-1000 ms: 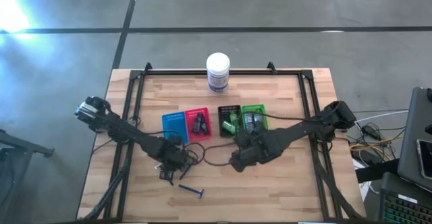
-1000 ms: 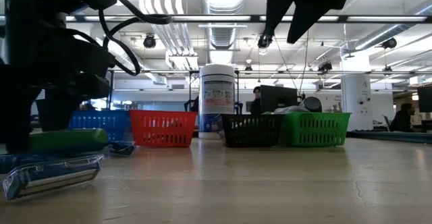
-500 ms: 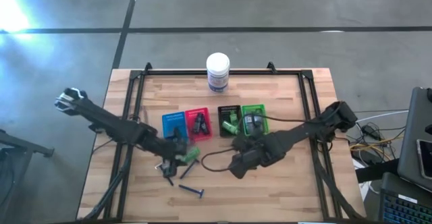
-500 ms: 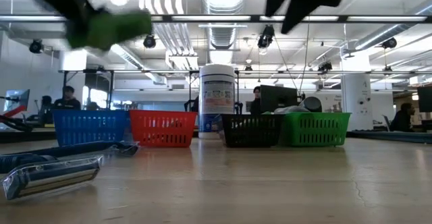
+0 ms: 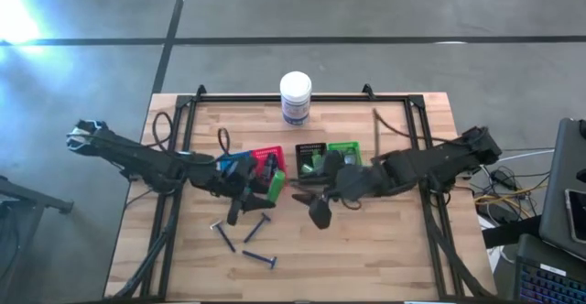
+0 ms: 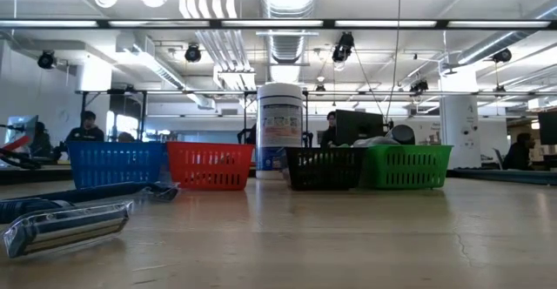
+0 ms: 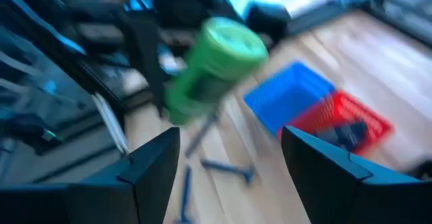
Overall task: Pick & Place Travel size toiletries
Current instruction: Put the green shampoo into the black basket
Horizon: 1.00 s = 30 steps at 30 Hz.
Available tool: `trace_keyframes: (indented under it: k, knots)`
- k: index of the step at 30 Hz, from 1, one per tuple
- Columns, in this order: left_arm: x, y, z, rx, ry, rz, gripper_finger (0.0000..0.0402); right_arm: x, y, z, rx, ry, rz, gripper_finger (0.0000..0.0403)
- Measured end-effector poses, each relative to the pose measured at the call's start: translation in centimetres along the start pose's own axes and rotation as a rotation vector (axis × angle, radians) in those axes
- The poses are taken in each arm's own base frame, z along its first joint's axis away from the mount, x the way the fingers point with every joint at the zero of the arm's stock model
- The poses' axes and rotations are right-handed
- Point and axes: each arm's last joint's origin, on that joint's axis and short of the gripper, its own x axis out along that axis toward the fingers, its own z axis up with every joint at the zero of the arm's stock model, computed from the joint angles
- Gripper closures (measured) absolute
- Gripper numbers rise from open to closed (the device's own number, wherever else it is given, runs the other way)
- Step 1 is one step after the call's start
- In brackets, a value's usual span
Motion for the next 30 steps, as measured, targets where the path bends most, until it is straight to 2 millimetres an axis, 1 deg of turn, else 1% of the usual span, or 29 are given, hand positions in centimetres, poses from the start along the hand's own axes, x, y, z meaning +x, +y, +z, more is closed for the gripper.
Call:
trace_keyframes:
  k: [3, 6, 10, 13, 17, 22, 26, 28, 30]
  knots:
    - [0.1, -0.1, 0.6, 0.047, -0.038, -0.011, 0.0236, -0.7, -0.1, 1.3, -0.018, -0.069, 0.037, 0.0136]
    - [0.2, -0.2, 1.1, 0.084, -0.052, -0.012, 0.0236, -0.5, -0.4, 1.8, -0.016, -0.088, 0.049, 0.0124]
    - [0.4, -0.3, 1.5, 0.128, -0.074, -0.016, 0.0236, 0.2, -1.0, 2.1, -0.009, -0.060, 0.062, 0.0106]
    - [0.5, -0.4, 1.7, 0.144, -0.075, -0.023, 0.0236, 0.7, -1.0, 2.1, -0.001, -0.049, 0.094, 0.0092]
    - [0.5, -0.3, 1.4, 0.145, -0.062, -0.019, 0.0236, 0.6, -0.7, 2.5, 0.011, -0.085, 0.129, 0.0075]
    - [0.5, -0.1, 1.6, 0.150, -0.077, -0.018, 0.0236, 0.7, -0.8, 2.7, 0.017, -0.074, 0.170, 0.0057]
    - [0.5, 0.0, 1.7, 0.150, -0.080, -0.018, 0.0236, 1.4, -0.7, 2.6, 0.022, -0.085, 0.170, 0.0049]
    - [0.7, 0.0, 1.7, 0.150, -0.084, -0.023, 0.0236, 1.9, -0.5, 2.7, 0.025, -0.107, 0.183, 0.0049]
    - [1.0, 0.1, 1.6, 0.150, -0.076, -0.025, 0.0236, 2.0, -0.5, 2.8, 0.015, -0.110, 0.184, 0.0053]
